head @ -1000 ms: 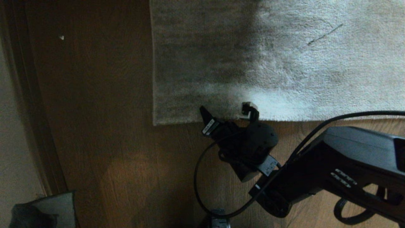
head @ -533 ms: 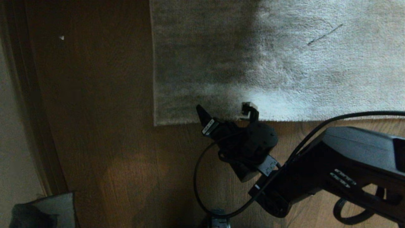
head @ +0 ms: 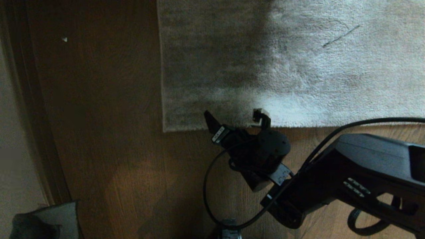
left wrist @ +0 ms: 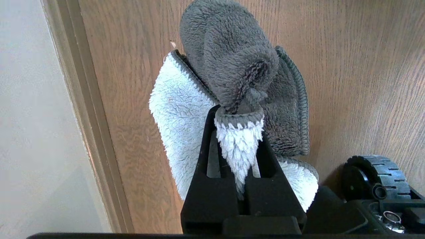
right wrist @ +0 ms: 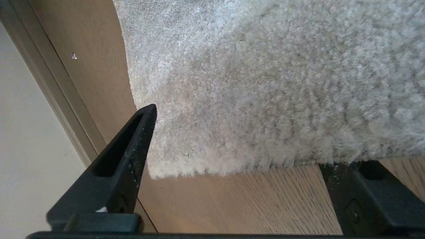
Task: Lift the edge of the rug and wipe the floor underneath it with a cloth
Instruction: Lift up the carpet
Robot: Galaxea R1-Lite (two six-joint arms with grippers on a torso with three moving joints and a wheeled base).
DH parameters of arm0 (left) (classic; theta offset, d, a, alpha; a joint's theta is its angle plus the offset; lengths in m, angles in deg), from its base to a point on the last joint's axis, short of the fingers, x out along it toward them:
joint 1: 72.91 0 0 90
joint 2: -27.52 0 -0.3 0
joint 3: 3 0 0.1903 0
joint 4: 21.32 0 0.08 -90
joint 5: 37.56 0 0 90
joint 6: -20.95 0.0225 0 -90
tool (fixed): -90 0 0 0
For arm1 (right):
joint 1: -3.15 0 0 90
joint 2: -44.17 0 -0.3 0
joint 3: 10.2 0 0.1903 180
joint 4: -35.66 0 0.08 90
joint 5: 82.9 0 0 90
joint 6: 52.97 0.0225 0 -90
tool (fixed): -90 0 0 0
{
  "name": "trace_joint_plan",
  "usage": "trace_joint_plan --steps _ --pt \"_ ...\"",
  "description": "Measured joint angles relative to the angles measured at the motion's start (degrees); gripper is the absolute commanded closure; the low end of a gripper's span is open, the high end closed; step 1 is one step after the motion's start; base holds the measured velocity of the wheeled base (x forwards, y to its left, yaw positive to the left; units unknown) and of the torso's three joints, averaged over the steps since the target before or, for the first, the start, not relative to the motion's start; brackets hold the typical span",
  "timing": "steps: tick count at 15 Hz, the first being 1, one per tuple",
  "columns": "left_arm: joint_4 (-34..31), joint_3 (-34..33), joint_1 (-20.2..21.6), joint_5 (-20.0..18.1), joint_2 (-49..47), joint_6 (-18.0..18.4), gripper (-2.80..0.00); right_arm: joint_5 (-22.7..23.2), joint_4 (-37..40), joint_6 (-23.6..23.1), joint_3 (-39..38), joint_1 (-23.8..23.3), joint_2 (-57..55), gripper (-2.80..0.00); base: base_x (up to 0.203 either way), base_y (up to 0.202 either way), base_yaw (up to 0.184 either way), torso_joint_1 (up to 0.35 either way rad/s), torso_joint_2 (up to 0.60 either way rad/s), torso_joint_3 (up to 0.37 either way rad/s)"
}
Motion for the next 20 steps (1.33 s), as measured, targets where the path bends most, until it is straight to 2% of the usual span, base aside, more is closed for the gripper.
trace_joint_plan --steps 20 --pt "-0.02 0.00 0.00 -0.02 0.00 0.00 0.00 0.29 0.00 0.19 0.66 -0.07 -1.98 -2.80 0.000 0.000 0.000 0.000 0.00 0.000"
